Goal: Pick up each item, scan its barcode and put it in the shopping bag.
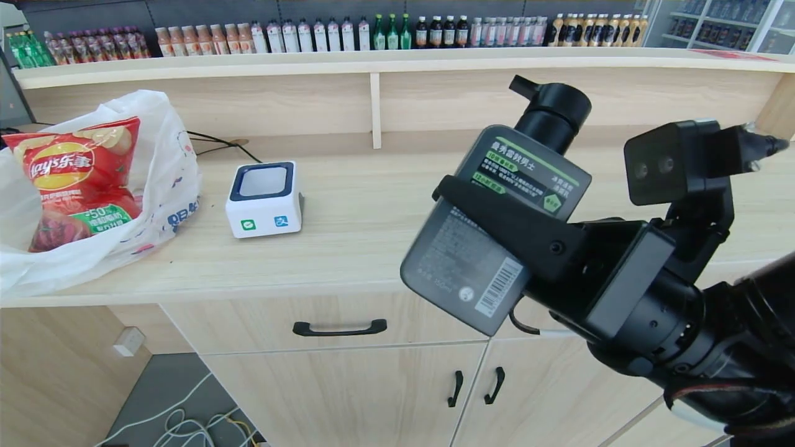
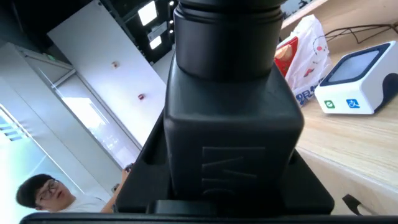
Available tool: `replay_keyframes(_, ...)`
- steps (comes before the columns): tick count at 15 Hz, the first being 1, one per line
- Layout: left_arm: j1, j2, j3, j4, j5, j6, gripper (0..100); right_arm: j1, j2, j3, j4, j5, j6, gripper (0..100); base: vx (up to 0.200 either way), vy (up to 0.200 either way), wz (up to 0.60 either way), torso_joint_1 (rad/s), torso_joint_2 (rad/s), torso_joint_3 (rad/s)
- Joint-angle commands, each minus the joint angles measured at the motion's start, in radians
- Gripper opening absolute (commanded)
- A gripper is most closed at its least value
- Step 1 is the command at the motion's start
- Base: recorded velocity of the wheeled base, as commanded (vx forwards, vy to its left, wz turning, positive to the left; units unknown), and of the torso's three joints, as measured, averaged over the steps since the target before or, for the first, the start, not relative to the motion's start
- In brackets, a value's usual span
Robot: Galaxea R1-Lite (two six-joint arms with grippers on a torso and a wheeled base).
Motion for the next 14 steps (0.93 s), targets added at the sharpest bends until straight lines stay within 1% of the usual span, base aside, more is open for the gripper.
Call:
replay_keyframes(1, 0.000, 0.000, 0.000, 0.000, 0.000, -0.001, 100, 0.005, 0.008, 0.010, -0.001, 0.000, 0.000, 0, 0.000, 0.000, 0.00, 0.000, 0.00, 0.000)
replay_keyframes(3, 0.000, 0.000, 0.000, 0.000, 0.000, -0.001, 100, 0.008, 0.006, 0.018, -0.001, 0.000, -0.001, 0, 0.000, 0.000, 0.00, 0.000, 0.00, 0.000)
replay_keyframes(7, 0.000, 0.000, 0.000, 0.000, 0.000, -0.001, 100, 0.045, -0.003, 0.036, -0.001, 0.000, -0.005, 0, 0.000, 0.000, 0.00, 0.000, 0.00, 0.000)
replay_keyframes(14, 0.000, 0.000, 0.000, 0.000, 0.000, -0.001, 100, 0.046, -0.021, 0.041, -0.001, -0.003, -0.005, 0, 0.000, 0.000, 0.00, 0.000, 0.00, 0.000)
